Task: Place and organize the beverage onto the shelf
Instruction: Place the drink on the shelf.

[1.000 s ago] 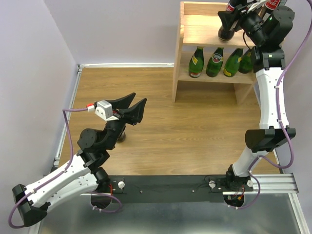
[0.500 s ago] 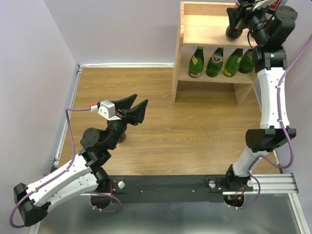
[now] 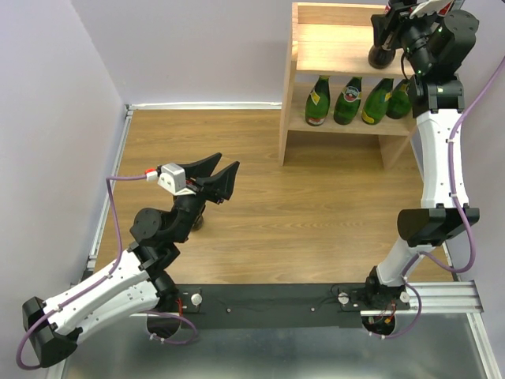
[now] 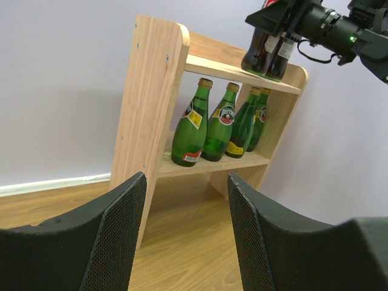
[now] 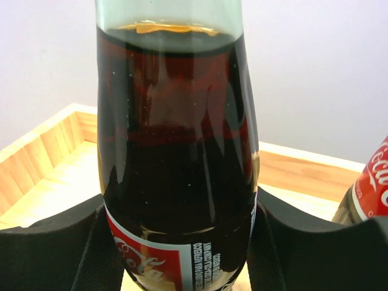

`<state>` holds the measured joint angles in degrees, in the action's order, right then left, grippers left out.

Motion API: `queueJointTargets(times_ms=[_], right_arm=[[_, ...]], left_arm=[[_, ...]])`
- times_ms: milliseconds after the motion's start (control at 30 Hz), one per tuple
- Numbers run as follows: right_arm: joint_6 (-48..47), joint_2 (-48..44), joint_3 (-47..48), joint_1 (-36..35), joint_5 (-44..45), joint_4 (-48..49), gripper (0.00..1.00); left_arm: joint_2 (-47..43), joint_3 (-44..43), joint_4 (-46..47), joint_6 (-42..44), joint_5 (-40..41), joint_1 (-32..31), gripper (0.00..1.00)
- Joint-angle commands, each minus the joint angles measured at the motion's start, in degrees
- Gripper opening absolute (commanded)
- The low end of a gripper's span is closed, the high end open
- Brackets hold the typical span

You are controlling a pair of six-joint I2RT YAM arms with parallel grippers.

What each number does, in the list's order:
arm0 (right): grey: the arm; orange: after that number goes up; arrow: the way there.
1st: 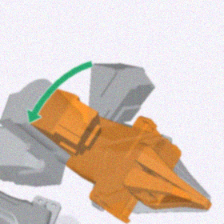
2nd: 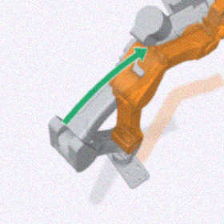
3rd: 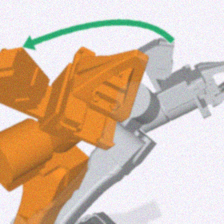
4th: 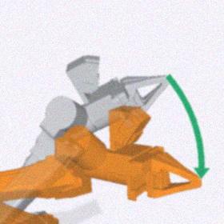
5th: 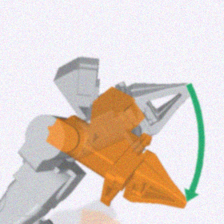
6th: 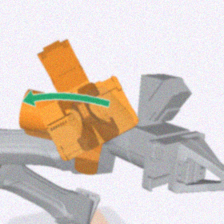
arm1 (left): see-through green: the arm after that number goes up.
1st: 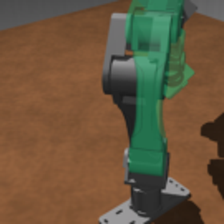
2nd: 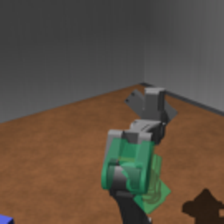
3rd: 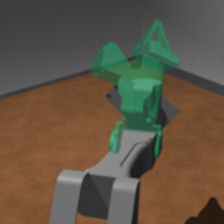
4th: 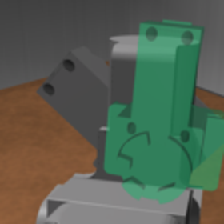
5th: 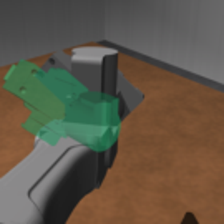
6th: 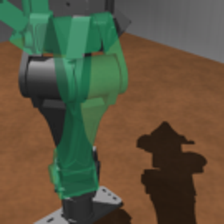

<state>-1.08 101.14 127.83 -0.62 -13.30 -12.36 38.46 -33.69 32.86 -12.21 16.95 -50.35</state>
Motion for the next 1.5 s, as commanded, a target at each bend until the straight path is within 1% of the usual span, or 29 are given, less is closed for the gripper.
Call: queueJointTargets(times_ms=[0, 33, 100, 200, 233, 300, 333, 467, 667, 1133, 1467], right_arm=[[-0.2, -1.1, 1.2, 0.4, 3.1, 6.6, 0.30], [-0.2, -1.0, 1.2, 0.4, 3.2, 6.6, 0.36], [-0.4, -1.0, 1.2, 0.4, 3.3, 6.6, 0.42], [-0.4, -0.8, 1.2, 0.4, 3.3, 6.5, 0.59], [-0.4, -0.8, 1.2, 0.4, 3.3, 6.5, 0.69], [-0.3, -0.7, 1.2, 0.4, 3.2, 6.5, 0.77], [-0.3, -0.7, 1.2, 0.4, 3.2, 6.5, 0.83], [-0.5, -0.5, 1.5, 0.4, 3.5, 6.5, 0.93], [-0.3, -0.9, 1.4, 0.4, 3.5, 6.6, 1.00], [-1.6, -4.3, 3.1, 0.4, 4.8, 6.6, 1.00], [-0.5, -6.1, 4.4, 0.4, 5.0, 6.5, 1.00]], left_arm=[[-0.8, 0.9, 1.7, -1.1, -0.3, 0.3, 0.64], [-0.8, 1.0, 1.7, -1.2, -0.3, 0.3, 0.64], [-0.8, 1.2, 1.8, -1.2, -0.4, 0.3, 0.64], [-1.2, 1.3, 1.9, -1.3, -0.4, 0.4, 0.64], [-1.3, 1.3, 1.9, -1.2, -0.3, 0.4, 0.64], [-1.5, 1.4, 1.9, -1.3, -0.3, 0.4, 0.64], [-1.6, 1.6, 1.9, -1.3, -0.3, 0.4, 0.64], [-1.7, 1.8, 1.8, -1.5, -0.4, 0.5, 0.64], [-1.8, 1.6, 1.8, -1.4, -0.6, 0.6, 0.64], [-1.8, 1.4, 1.9, -1.6, -1.2, 0.7, 0.64], [-3.1, 2.0, 1.8, -1.7, -1.6, 0.7, 0.64]])
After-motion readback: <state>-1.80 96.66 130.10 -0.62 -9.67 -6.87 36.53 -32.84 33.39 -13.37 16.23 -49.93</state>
